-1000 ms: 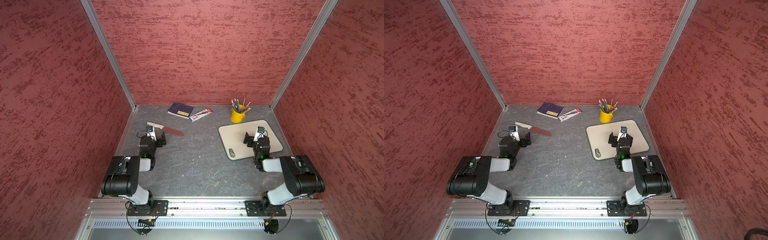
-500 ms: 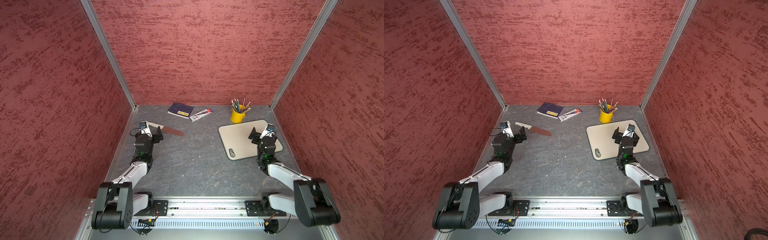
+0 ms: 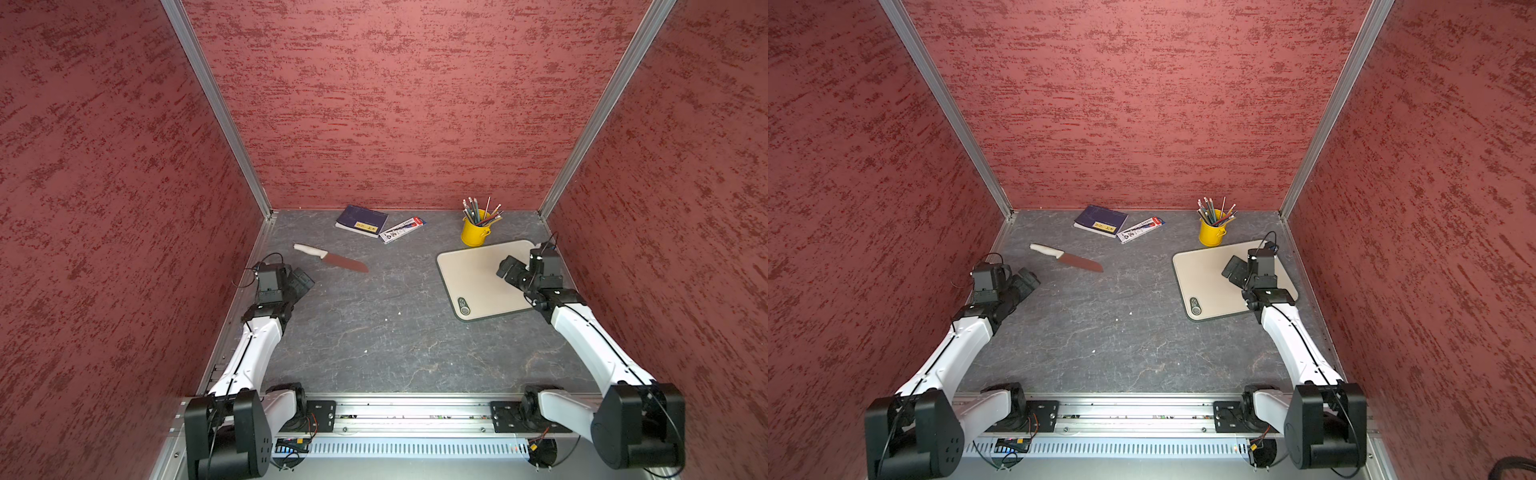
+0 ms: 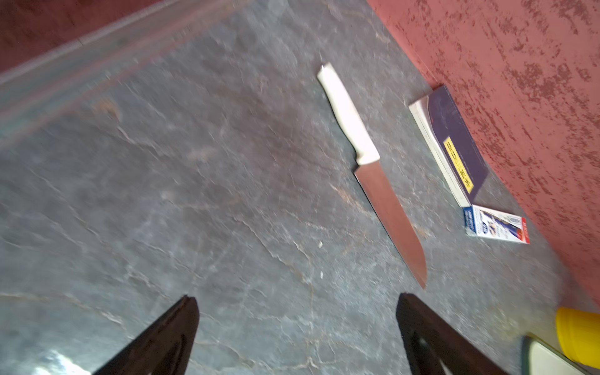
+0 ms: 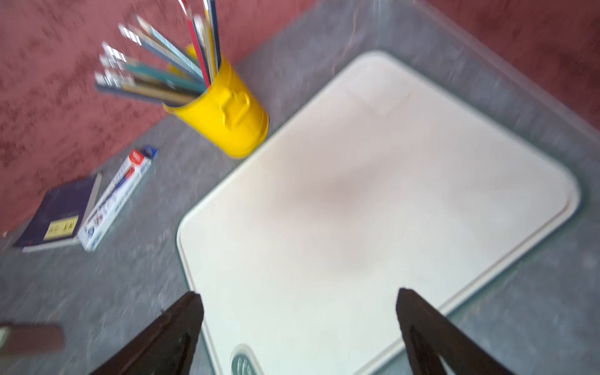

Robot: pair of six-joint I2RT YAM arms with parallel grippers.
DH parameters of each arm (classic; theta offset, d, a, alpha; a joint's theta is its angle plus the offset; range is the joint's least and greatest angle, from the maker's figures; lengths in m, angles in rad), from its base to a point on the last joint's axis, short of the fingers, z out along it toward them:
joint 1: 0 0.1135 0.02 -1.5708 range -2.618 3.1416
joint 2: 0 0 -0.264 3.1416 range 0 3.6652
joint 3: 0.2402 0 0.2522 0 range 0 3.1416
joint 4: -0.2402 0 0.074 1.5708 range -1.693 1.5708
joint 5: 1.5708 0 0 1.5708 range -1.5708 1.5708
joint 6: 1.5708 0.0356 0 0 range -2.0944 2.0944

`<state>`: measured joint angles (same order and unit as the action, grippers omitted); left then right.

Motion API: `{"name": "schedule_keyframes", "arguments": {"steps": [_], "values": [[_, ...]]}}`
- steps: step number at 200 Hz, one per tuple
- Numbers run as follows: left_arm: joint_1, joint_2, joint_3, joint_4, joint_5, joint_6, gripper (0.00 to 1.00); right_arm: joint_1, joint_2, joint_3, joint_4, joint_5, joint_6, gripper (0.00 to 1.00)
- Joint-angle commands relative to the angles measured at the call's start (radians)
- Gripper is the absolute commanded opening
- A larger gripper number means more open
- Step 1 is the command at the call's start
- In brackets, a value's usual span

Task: Align the knife with the edge of the cutting board
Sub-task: Move the work surface to the center of the board.

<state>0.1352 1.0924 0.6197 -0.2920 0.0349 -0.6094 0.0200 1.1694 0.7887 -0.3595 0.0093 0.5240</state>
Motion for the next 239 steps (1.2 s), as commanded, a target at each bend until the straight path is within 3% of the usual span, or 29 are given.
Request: {"name": "schedule_keyframes", "arguments": {"steps": [1,13,42,63,86,132,239], "values": [[-0.026,0.026,-0.029,-0.015,0.246,-0.098,1.0,0.021,0.022,0.025,-0.196,-0.234,0.073,0.98],[-0.073,0.063,-0.006,-0.048,0.324,-0.072,0.97,0.039,0.047,0.037,-0.251,-0.282,0.069,0.97],[-0.322,0.129,0.11,-0.249,0.252,0.028,0.94,0.133,0.126,0.071,-0.349,-0.36,0.045,0.93],[-0.39,0.16,0.124,-0.309,0.277,-0.005,0.86,0.208,0.171,0.089,-0.361,-0.371,0.061,0.93],[-0.453,0.193,0.136,-0.338,0.331,0.004,0.85,0.278,0.229,0.124,-0.355,-0.366,0.071,0.93],[-0.471,0.265,0.144,-0.378,0.437,0.043,0.84,0.336,0.362,0.203,-0.341,-0.308,0.072,0.91],[-0.471,0.232,0.139,-0.39,0.454,0.056,0.84,0.336,0.495,0.282,-0.317,-0.299,0.051,0.92]]}}
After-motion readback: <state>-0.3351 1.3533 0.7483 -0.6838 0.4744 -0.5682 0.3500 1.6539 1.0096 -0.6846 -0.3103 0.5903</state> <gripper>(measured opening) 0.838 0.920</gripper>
